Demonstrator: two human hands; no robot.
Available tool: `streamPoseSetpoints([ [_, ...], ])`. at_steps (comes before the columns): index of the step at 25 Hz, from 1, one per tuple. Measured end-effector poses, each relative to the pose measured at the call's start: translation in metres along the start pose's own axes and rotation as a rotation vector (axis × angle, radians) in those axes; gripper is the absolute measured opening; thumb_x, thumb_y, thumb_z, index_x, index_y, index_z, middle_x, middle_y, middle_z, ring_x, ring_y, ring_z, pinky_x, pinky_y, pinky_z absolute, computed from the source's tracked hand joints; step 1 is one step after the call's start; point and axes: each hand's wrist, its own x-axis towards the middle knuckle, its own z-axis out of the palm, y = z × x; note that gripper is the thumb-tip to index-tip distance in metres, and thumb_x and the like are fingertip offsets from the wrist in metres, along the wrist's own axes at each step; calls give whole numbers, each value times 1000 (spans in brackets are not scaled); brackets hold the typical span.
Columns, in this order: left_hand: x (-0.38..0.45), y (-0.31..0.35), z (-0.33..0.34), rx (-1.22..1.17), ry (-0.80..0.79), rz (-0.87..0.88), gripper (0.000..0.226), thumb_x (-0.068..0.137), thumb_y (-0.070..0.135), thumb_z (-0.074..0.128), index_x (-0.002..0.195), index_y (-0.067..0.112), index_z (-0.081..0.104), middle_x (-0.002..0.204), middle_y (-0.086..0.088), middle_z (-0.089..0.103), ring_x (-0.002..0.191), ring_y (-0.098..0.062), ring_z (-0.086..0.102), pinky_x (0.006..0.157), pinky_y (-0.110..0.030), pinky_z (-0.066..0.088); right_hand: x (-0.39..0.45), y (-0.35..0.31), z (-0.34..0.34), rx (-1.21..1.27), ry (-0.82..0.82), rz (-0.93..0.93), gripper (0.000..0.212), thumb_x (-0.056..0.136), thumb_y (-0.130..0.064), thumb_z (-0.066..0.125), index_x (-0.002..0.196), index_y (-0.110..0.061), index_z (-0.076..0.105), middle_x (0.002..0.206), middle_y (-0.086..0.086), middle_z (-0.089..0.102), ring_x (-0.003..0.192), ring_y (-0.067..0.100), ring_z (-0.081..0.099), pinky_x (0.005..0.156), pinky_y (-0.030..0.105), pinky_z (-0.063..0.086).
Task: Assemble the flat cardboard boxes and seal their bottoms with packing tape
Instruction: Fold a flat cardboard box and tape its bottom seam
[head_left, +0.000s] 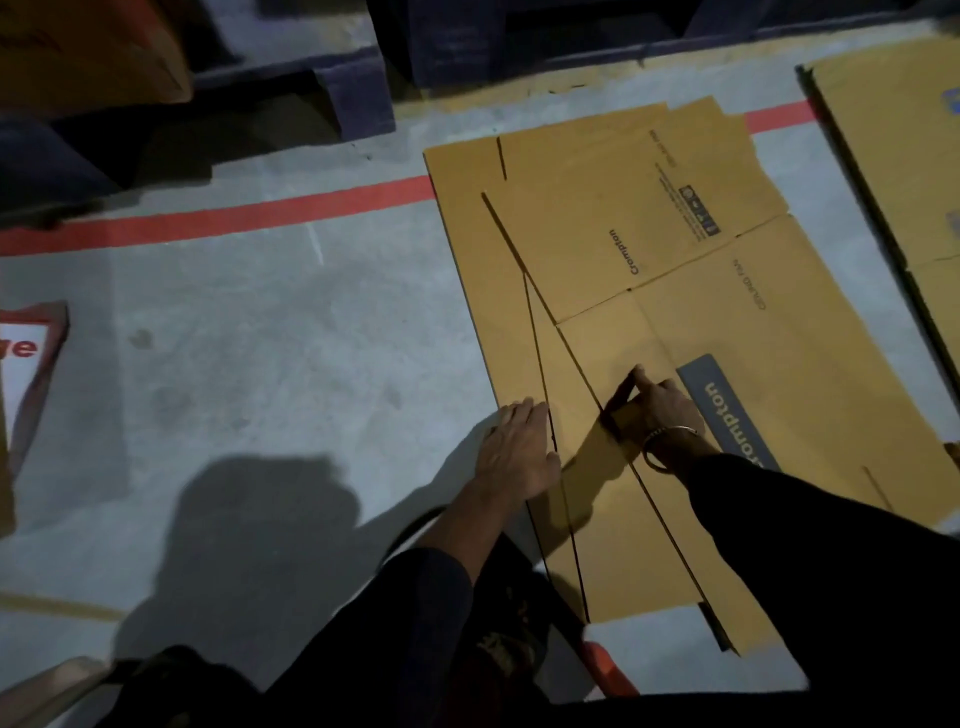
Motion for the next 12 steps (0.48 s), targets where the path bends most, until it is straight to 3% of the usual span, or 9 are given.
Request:
streamPoseSetpoints([
  [2, 4, 0, 1, 5, 0, -18, 78, 98, 31, 61, 163, 14, 20, 171, -8, 18, 157, -28, 15, 124, -47, 28, 1, 0, -1, -37, 16, -41, 90, 93, -36, 66, 163, -28, 10, 130, 24, 50, 110, 44, 58, 83, 46, 53],
  [4, 1, 1, 0, 8, -13, -10, 78, 98, 30, 61, 162, 13, 20, 170, -9, 20, 156, -28, 17, 123, -47, 29, -3, -9, 0, 36, 12, 10, 94, 93, -43, 62, 163, -20, 4, 145, 30, 43, 123, 49, 53, 95, 52, 52],
  [6, -7, 0, -2, 41, -35, -1, 78, 99, 30, 60, 163, 12, 19, 170, -10, 20, 157, -28, 17, 124, -47, 28, -13, -21, 5, 89, 85, 79, 77, 100, -35, 50, 160, -5, 13, 155, 32, 35, 134, 52, 46, 104, 56, 48],
  [7, -12, 1, -5, 48, -49, -2, 78, 100, 32, 59, 163, 13, 18, 171, -10, 20, 157, -29, 17, 125, -47, 27, -21, -26, 0, 99, 142, 87, 65, 103, -28, 46, 156, 0, 22, 153, 34, 40, 132, 51, 50, 103, 56, 49],
  [9, -20, 5, -13, 50, -42, -21, 74, 102, 35, 56, 163, 13, 20, 169, -9, 24, 156, -30, 21, 124, -48, 29, -37, -36, -19, 133, 235, 53, 44, 104, -21, 48, 140, 5, 43, 133, 30, 59, 117, 45, 61, 88, 47, 54],
  [12, -27, 20, -32, -85, -7, -73, 60, 102, 42, 52, 155, 18, 36, 155, -8, 45, 145, -32, 41, 114, -51, 41, -70, -66, -62, 209, 289, -28, 29, 94, -31, 69, 103, -4, 62, 103, 15, 70, 99, 36, 69, 70, 40, 52],
])
